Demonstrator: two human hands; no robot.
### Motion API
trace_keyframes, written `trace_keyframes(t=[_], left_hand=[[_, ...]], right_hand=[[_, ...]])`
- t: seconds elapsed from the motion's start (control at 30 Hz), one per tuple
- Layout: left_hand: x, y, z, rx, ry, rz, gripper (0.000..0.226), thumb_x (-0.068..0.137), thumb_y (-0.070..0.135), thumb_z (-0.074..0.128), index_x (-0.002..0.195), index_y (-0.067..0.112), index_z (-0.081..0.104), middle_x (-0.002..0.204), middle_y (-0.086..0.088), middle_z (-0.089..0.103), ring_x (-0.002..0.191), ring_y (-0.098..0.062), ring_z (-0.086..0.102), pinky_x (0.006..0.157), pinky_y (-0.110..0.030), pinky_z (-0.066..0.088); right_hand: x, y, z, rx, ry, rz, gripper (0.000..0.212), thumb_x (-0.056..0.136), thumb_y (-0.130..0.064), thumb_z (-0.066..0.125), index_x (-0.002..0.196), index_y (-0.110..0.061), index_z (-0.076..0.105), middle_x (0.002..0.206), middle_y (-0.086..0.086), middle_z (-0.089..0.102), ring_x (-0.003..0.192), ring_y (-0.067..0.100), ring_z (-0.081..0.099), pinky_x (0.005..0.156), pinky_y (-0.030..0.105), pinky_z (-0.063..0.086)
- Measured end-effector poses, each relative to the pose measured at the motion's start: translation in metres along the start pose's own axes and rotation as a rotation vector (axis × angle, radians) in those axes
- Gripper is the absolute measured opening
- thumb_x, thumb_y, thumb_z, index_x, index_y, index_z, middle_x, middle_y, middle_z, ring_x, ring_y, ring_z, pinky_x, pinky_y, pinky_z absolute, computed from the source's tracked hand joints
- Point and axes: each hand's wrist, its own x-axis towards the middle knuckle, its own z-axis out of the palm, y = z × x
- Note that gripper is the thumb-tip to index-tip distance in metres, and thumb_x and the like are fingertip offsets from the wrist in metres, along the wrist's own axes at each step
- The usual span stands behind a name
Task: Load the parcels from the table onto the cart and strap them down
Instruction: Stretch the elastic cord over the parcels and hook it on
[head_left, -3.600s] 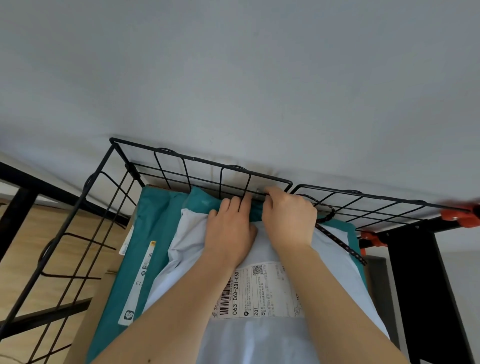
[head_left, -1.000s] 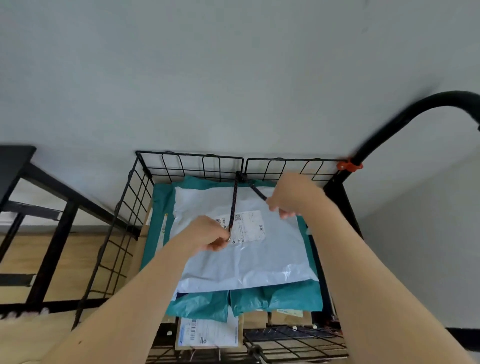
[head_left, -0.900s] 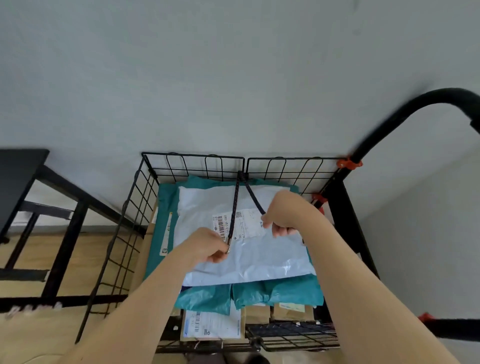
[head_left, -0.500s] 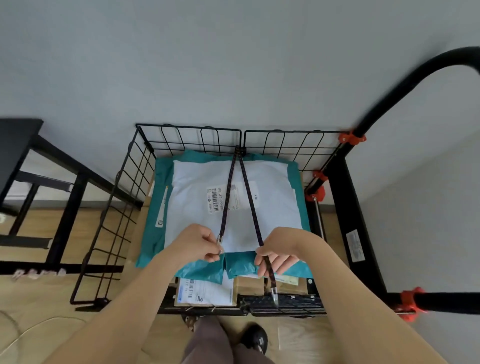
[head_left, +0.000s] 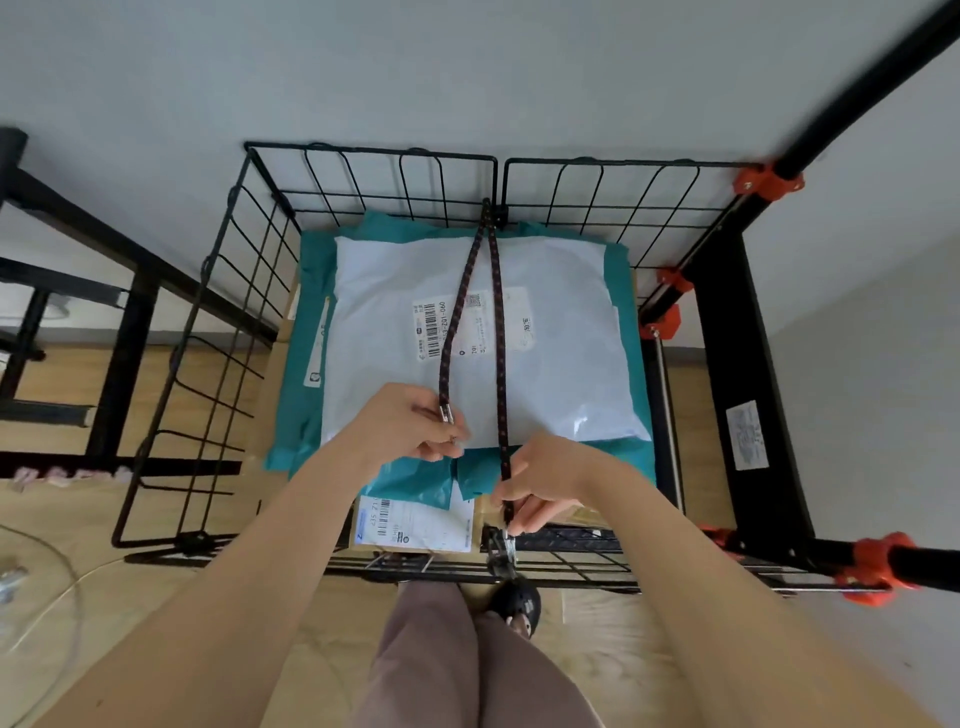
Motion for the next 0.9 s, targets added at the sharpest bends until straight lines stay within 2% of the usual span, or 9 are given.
trace_keyframes(t=[0.1, 0.17, 0.27, 0.37, 0.43, 0.53, 0.73, 0.8, 0.9], left_hand=[[0.002, 0.001, -0.001, -0.001, 0.000, -0.002, 0.018, 0.082, -0.015, 0.058, 0.098, -0.009, 0.064, 0.085, -0.016, 0.069, 0.059, -0.009, 0.067, 0.056, -0.015, 0.054], [0.004, 0.002, -0.001, 0.033, -0.004, -0.005, 0.013, 0.082, -0.012, 0.060, 0.093, -0.005, 0.065, 0.083, -0.015, 0.069, 0.053, -0.007, 0.064, 0.050, -0.014, 0.051], [0.007, 0.003, -0.004, 0.096, 0.009, -0.017, 0.012, 0.081, -0.005, 0.066, 0.085, 0.006, 0.066, 0.082, -0.010, 0.072, 0.047, -0.005, 0.061, 0.044, -0.013, 0.044], [0.008, 0.003, -0.006, 0.010, -0.001, -0.036, 0.018, 0.083, -0.012, 0.059, 0.081, 0.005, 0.066, 0.076, -0.010, 0.071, 0.052, -0.008, 0.066, 0.046, -0.013, 0.048], [0.007, 0.003, -0.006, -0.043, -0.021, -0.049, 0.020, 0.083, -0.015, 0.057, 0.082, 0.003, 0.066, 0.079, -0.012, 0.071, 0.058, -0.011, 0.069, 0.051, -0.014, 0.051], [0.009, 0.003, -0.007, -0.103, -0.045, -0.070, 0.015, 0.083, -0.015, 0.057, 0.087, -0.002, 0.065, 0.084, -0.015, 0.070, 0.062, -0.012, 0.070, 0.059, -0.017, 0.056], [0.014, 0.007, -0.008, -0.120, -0.036, -0.071, 0.008, 0.088, 0.003, 0.062, 0.091, -0.003, 0.065, 0.089, -0.019, 0.071, 0.069, -0.019, 0.071, 0.064, -0.022, 0.058], [0.016, 0.008, -0.008, -0.080, -0.035, -0.050, 0.020, 0.095, 0.015, 0.054, 0.088, 0.000, 0.065, 0.089, -0.019, 0.071, 0.072, -0.021, 0.071, 0.069, -0.024, 0.059], [0.015, 0.011, -0.009, 0.047, -0.079, -0.054, 0.031, 0.098, 0.024, 0.047, 0.088, 0.002, 0.067, 0.082, -0.011, 0.070, 0.065, -0.013, 0.067, 0.064, -0.020, 0.057]], right_hand=[[0.010, 0.001, 0.007, 0.033, 0.006, -0.004, 0.031, 0.090, -0.013, 0.060, 0.114, 0.007, 0.058, 0.089, 0.018, 0.073, 0.090, 0.028, 0.072, 0.088, 0.039, 0.055], [0.014, 0.002, 0.011, 0.044, 0.009, -0.009, 0.029, 0.091, -0.012, 0.059, 0.113, 0.007, 0.058, 0.081, 0.016, 0.072, 0.089, 0.029, 0.072, 0.087, 0.039, 0.056], [0.019, 0.002, 0.011, 0.044, 0.033, -0.036, 0.019, 0.091, -0.010, 0.058, 0.101, 0.006, 0.059, 0.067, 0.008, 0.070, 0.085, 0.028, 0.072, 0.087, 0.038, 0.056], [0.025, 0.004, 0.011, 0.058, 0.075, -0.062, 0.004, 0.085, -0.002, 0.059, 0.087, -0.005, 0.057, 0.060, 0.006, 0.068, 0.080, 0.027, 0.073, 0.082, 0.035, 0.055], [0.030, 0.006, 0.013, 0.049, 0.074, -0.052, 0.011, 0.081, 0.002, 0.058, 0.084, -0.008, 0.052, 0.055, 0.003, 0.067, 0.071, 0.024, 0.072, 0.074, 0.030, 0.056], [0.034, 0.007, 0.017, 0.040, 0.062, -0.016, 0.020, 0.078, 0.006, 0.054, 0.080, -0.010, 0.041, 0.043, -0.003, 0.058, 0.049, 0.014, 0.060, 0.054, 0.017, 0.041], [0.039, 0.011, 0.020, 0.038, 0.101, -0.041, 0.017, 0.077, 0.006, 0.057, 0.081, -0.009, 0.050, 0.053, 0.003, 0.064, 0.048, 0.011, 0.063, 0.068, 0.026, 0.052], [0.039, 0.010, 0.019, 0.020, 0.107, -0.043, 0.013, 0.078, 0.004, 0.059, 0.080, -0.008, 0.055, 0.060, 0.007, 0.067, 0.048, 0.010, 0.064, 0.072, 0.026, 0.055], [0.038, 0.011, 0.018, -0.014, 0.104, -0.034, 0.011, 0.079, 0.002, 0.064, 0.074, -0.007, 0.060, 0.064, 0.006, 0.068, 0.046, 0.006, 0.064, 0.061, 0.019, 0.056]])
